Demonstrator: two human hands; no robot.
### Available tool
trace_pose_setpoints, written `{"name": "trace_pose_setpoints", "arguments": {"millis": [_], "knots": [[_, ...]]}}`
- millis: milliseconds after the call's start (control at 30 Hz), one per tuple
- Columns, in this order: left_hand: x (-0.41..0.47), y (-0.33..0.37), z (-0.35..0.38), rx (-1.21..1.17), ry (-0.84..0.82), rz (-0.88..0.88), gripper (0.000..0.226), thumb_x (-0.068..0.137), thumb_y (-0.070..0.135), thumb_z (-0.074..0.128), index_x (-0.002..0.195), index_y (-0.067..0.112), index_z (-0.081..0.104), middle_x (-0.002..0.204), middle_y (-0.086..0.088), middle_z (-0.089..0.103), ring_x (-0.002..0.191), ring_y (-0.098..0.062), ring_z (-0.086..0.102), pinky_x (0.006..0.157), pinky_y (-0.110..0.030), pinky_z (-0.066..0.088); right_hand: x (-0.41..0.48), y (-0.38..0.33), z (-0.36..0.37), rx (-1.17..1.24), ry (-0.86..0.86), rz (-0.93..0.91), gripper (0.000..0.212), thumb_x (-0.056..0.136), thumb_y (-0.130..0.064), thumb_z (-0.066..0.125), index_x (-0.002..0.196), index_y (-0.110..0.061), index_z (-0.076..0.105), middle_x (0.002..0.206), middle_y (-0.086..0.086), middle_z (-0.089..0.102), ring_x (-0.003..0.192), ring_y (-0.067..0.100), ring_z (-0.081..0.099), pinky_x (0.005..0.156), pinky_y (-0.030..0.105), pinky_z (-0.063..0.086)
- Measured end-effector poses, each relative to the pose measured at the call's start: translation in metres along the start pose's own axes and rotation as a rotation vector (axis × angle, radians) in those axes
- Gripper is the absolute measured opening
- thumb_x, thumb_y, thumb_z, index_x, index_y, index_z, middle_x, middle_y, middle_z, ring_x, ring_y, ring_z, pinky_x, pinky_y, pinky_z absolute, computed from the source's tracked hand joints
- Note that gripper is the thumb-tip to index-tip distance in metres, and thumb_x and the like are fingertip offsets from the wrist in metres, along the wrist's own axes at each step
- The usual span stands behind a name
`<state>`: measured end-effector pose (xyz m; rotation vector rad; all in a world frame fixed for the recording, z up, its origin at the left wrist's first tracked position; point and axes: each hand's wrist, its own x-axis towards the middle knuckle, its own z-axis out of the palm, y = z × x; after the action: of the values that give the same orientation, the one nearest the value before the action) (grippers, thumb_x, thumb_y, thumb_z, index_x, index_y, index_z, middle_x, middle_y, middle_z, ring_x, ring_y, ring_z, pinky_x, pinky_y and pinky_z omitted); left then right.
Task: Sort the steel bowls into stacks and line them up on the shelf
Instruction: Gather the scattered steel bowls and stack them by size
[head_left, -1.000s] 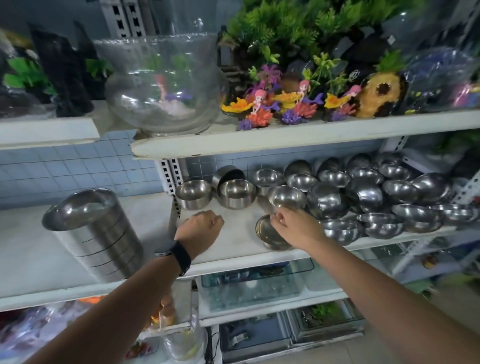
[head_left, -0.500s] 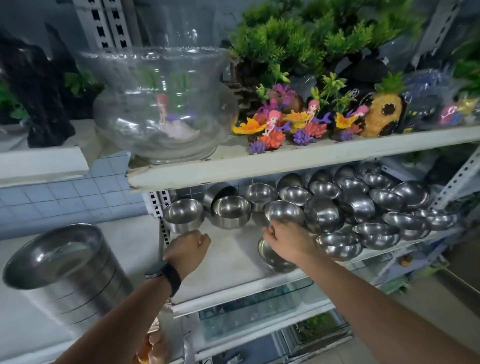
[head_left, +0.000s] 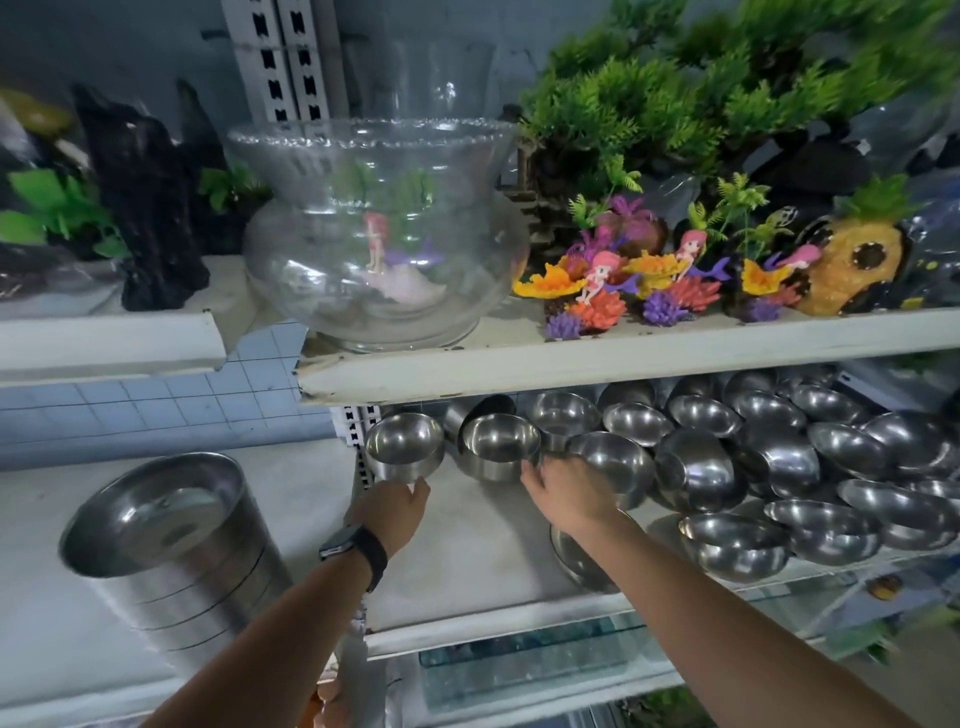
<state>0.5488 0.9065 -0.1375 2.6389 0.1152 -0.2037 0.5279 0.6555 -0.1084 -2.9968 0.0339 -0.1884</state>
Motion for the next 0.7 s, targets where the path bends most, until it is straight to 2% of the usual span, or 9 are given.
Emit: {"name": "trace_pose_setpoints", "arguments": {"millis": [133, 200, 300, 400, 500, 600, 633, 700], "knots": [[0.013, -0.005, -0.001, -0.039, 0.023, -0.073, 0.038, 0.103, 0.041, 0.03, 0.103, 0.017, 0.059, 0.109, -0.013, 0.07, 0.097, -0.033, 0.065, 0.077, -0.035, 0.047, 0.012, -0.003, 0.007, -0.027, -0.018, 0.01, 0.06, 0.103, -0.054, 0.031, 0.076, -0.013, 0.065, 0.067, 0.003, 0.062, 0.06, 0.021, 0.06, 0.05, 0.027, 0.041], [0.014, -0.004, -0.003, -0.08, 0.069, -0.124, 0.034, 0.103, 0.043, 0.031, 0.111, 0.019, 0.053, 0.108, -0.016, 0.069, 0.096, -0.034, 0.065, 0.077, -0.034, 0.046, 0.018, -0.005, 0.011, -0.039, -0.043, 0.019, 0.062, 0.103, -0.055, 0.028, 0.07, -0.015, 0.062, 0.065, 0.001, 0.06, 0.059, 0.021, 0.058, 0.05, 0.027, 0.039], [0.016, -0.008, 0.0, -0.075, 0.105, -0.174, 0.058, 0.101, 0.054, 0.03, 0.133, 0.009, 0.05, 0.109, -0.017, 0.069, 0.102, -0.034, 0.064, 0.086, -0.038, 0.051, 0.03, -0.01, 0.016, -0.019, -0.096, 0.057, 0.064, 0.103, -0.056, 0.025, 0.07, -0.016, 0.062, 0.072, 0.004, 0.066, 0.067, 0.025, 0.064, 0.055, 0.028, 0.041], [0.019, -0.014, 0.006, -0.012, 0.122, -0.154, 0.067, 0.1, 0.06, 0.025, 0.146, 0.015, 0.039, 0.12, -0.013, 0.066, 0.114, -0.033, 0.056, 0.095, -0.04, 0.047, 0.044, -0.016, 0.021, 0.024, -0.139, 0.108, 0.062, 0.103, -0.056, 0.026, 0.078, -0.014, 0.065, 0.084, 0.007, 0.069, 0.08, 0.028, 0.068, 0.06, 0.031, 0.043], [0.024, -0.011, 0.005, 0.003, 0.141, -0.168, 0.067, 0.099, 0.063, 0.024, 0.137, 0.015, 0.05, 0.124, -0.013, 0.064, 0.117, -0.032, 0.054, 0.097, -0.04, 0.044, 0.054, -0.019, 0.023, 0.025, -0.154, 0.167, 0.06, 0.103, -0.055, 0.028, 0.092, -0.013, 0.069, 0.088, 0.005, 0.069, 0.084, 0.027, 0.068, 0.061, 0.03, 0.042], [0.031, -0.008, 0.003, 0.02, 0.105, -0.172, 0.063, 0.102, 0.058, 0.028, 0.147, 0.015, 0.039, 0.131, -0.017, 0.057, 0.12, -0.037, 0.054, 0.099, -0.044, 0.043, 0.065, -0.017, 0.029, 0.062, -0.184, 0.22, 0.059, 0.102, -0.056, 0.03, 0.097, -0.013, 0.07, 0.092, 0.006, 0.072, 0.085, 0.027, 0.07, 0.065, 0.031, 0.048], [0.037, -0.01, 0.003, -0.016, 0.098, -0.202, 0.066, 0.1, 0.059, 0.031, 0.15, 0.016, 0.034, 0.134, -0.019, 0.054, 0.12, -0.039, 0.054, 0.101, -0.047, 0.045, 0.068, -0.016, 0.03, 0.079, -0.196, 0.239, 0.056, 0.102, -0.054, 0.032, 0.098, -0.013, 0.07, 0.092, 0.006, 0.072, 0.085, 0.027, 0.071, 0.067, 0.031, 0.05], [0.046, -0.014, 0.005, -0.211, 0.121, -0.302, 0.081, 0.092, 0.07, 0.032, 0.147, 0.012, 0.037, 0.133, -0.021, 0.056, 0.119, -0.041, 0.056, 0.102, -0.052, 0.046, 0.072, -0.016, 0.031, 0.115, -0.217, 0.283, 0.046, 0.1, -0.048, 0.038, 0.099, -0.015, 0.07, 0.092, 0.005, 0.072, 0.082, 0.026, 0.072, 0.074, 0.033, 0.056]]}}
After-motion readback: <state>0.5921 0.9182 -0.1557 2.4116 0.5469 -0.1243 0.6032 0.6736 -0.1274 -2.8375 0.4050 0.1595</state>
